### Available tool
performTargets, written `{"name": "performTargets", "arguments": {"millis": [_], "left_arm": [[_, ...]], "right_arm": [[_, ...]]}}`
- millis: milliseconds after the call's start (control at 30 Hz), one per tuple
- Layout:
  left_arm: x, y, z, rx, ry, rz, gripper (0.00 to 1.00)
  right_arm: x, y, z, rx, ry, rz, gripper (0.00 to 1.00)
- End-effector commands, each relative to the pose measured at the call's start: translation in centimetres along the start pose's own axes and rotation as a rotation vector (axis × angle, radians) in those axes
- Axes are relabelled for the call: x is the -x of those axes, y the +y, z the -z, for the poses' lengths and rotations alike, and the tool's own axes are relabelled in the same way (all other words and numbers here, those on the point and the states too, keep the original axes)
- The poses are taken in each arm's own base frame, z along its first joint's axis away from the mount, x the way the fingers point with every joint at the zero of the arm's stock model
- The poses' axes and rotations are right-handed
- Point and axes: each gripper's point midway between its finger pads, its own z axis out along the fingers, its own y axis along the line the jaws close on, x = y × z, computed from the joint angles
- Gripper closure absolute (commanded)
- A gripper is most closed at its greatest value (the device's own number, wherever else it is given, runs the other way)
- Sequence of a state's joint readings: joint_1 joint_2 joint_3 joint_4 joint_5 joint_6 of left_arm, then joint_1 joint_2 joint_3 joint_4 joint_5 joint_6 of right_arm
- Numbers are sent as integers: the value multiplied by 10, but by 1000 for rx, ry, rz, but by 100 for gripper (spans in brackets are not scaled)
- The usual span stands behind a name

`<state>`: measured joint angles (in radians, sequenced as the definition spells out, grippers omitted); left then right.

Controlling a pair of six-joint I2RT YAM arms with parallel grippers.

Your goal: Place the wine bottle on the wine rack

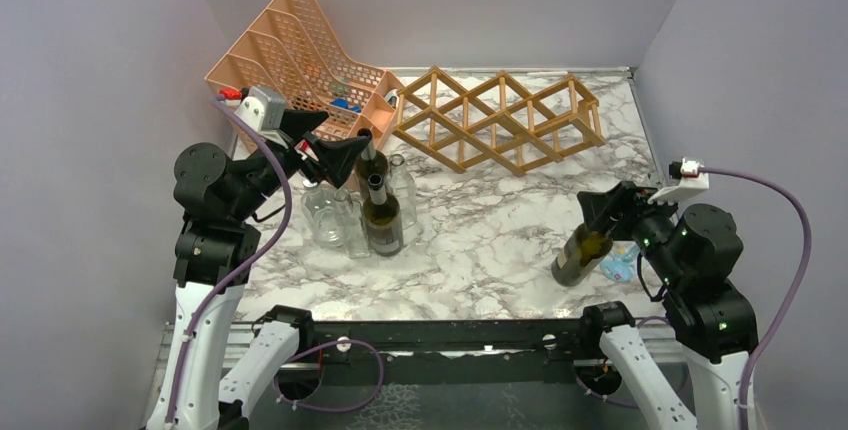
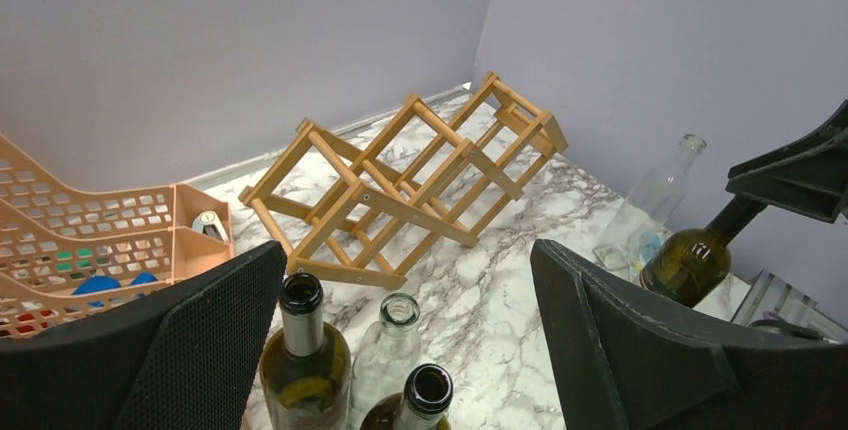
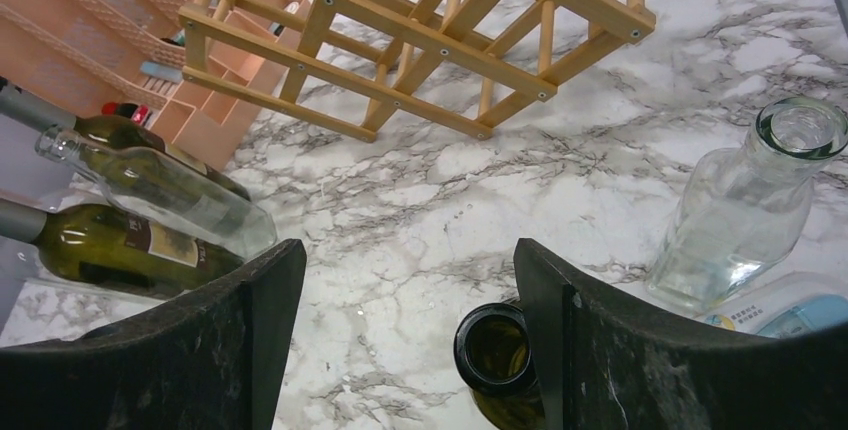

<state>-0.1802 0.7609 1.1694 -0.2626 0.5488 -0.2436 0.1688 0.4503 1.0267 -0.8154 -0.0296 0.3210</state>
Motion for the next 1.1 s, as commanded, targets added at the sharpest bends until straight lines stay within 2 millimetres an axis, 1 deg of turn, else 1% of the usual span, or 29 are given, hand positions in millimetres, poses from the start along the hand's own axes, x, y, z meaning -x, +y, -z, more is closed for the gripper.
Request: {"name": "performTargets", "arguments": {"millis": [0, 67, 133, 233, 300, 333, 433, 533, 700, 767, 833, 933, 967, 1033, 1067], "left_arm": [[5, -9, 0, -46, -20, -16, 1], [5, -9, 0, -45, -21, -18, 1], [5, -9, 0, -45, -21, -19, 1], [5, -9, 1, -44, -20, -20, 1], [5, -9, 1, -44, -20, -25, 1], [5, -9, 1, -45, -21, -28, 1], [5, -9, 1, -43, -20, -31, 1], [5, -8, 1, -41, -20, -30, 1], [5, -8, 0, -39, -18, -27, 1], [6, -8, 0, -40, -21, -25, 1], [7, -9, 0, -42, -24, -20, 1], [8, -13, -2, -65, -28, -8, 1], [8, -15, -2, -76, -30, -3, 1], [8, -19, -5, -108, -31, 15, 1], [8, -23, -6, -131, -30, 27, 1]], "right_arm": [[13, -1, -1, -14, -40, 0, 21], [14, -8, -1, -59, -47, -8, 21], [11, -20, -2, -127, -54, -53, 21], [6, -33, -6, -197, -63, -89, 19], [5, -43, -9, -260, -72, -121, 18], [6, -45, -11, -271, -76, -123, 17], [2, -44, -17, -257, -71, -125, 17], [-8, -40, -23, -221, -51, -123, 18], [-21, -31, -30, -140, -44, -90, 26], [-24, -31, -32, -126, -46, -83, 31], [-26, -30, -34, -116, -45, -76, 38], [-25, -27, -35, -98, -41, -60, 58], [-24, -26, -36, -91, -42, -51, 66], [-20, -23, -36, -77, -49, -38, 81], [-18, -22, -36, -72, -51, -31, 87]]}}
